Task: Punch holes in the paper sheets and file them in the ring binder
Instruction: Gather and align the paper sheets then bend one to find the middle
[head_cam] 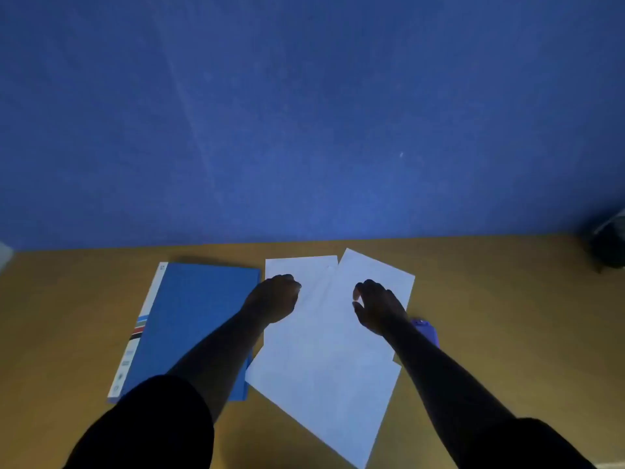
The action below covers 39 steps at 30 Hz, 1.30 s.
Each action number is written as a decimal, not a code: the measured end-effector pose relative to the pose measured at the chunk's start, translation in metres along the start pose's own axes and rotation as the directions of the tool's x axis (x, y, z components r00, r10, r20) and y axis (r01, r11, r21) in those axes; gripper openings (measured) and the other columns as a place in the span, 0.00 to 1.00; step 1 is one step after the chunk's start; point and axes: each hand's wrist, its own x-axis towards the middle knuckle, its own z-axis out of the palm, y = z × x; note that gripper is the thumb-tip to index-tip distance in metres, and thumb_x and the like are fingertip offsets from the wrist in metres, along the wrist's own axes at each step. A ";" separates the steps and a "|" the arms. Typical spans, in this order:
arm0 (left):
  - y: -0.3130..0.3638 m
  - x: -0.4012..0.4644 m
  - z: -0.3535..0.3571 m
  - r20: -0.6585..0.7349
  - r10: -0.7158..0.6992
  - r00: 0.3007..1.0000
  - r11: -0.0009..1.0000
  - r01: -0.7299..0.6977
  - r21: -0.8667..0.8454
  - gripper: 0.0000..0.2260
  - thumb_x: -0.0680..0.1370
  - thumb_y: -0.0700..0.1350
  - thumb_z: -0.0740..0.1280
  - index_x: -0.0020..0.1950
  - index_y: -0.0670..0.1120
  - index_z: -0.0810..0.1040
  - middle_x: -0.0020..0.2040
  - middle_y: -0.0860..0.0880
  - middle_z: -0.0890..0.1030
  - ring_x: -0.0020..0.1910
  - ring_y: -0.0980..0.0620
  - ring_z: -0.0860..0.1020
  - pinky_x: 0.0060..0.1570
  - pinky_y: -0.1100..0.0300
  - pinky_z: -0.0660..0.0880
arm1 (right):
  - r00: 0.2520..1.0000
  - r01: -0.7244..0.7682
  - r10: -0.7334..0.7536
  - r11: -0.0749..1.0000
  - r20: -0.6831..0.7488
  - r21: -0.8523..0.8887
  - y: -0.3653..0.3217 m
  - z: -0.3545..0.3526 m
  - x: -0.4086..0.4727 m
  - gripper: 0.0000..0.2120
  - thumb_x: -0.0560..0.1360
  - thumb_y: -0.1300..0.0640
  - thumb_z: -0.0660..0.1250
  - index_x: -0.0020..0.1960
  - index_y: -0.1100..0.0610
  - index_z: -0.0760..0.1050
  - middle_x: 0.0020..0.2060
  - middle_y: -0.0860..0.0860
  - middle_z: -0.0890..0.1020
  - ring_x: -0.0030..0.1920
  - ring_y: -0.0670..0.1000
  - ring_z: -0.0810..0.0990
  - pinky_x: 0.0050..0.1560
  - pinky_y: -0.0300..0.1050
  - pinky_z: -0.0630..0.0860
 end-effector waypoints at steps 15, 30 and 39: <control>0.005 -0.040 0.076 0.292 -0.570 0.768 0.727 0.637 -0.257 0.29 0.68 0.46 0.78 0.63 0.42 0.69 0.59 0.42 0.74 0.58 0.44 0.76 0.51 0.52 0.79 | 0.951 -0.134 0.122 0.991 0.284 0.024 -0.012 0.085 -0.019 0.31 0.71 0.46 0.73 0.68 0.55 0.64 0.63 0.53 0.71 0.63 0.55 0.71 0.59 0.54 0.73; -0.008 -0.050 0.069 0.247 -0.555 0.794 0.681 0.604 -0.414 0.19 0.71 0.45 0.73 0.60 0.45 0.75 0.57 0.46 0.79 0.56 0.48 0.77 0.49 0.56 0.79 | 0.909 -0.369 0.280 0.885 0.309 0.282 0.006 0.077 -0.013 0.12 0.75 0.55 0.67 0.58 0.56 0.78 0.55 0.54 0.82 0.57 0.56 0.79 0.48 0.41 0.69; -0.007 -0.059 0.058 0.346 -0.608 0.714 0.287 0.604 -0.743 0.40 0.68 0.59 0.75 0.71 0.41 0.63 0.61 0.42 0.77 0.58 0.43 0.77 0.54 0.52 0.78 | 0.867 -0.491 0.417 0.616 0.275 0.616 0.002 0.059 -0.018 0.06 0.77 0.57 0.66 0.51 0.59 0.76 0.42 0.53 0.79 0.40 0.53 0.75 0.36 0.43 0.69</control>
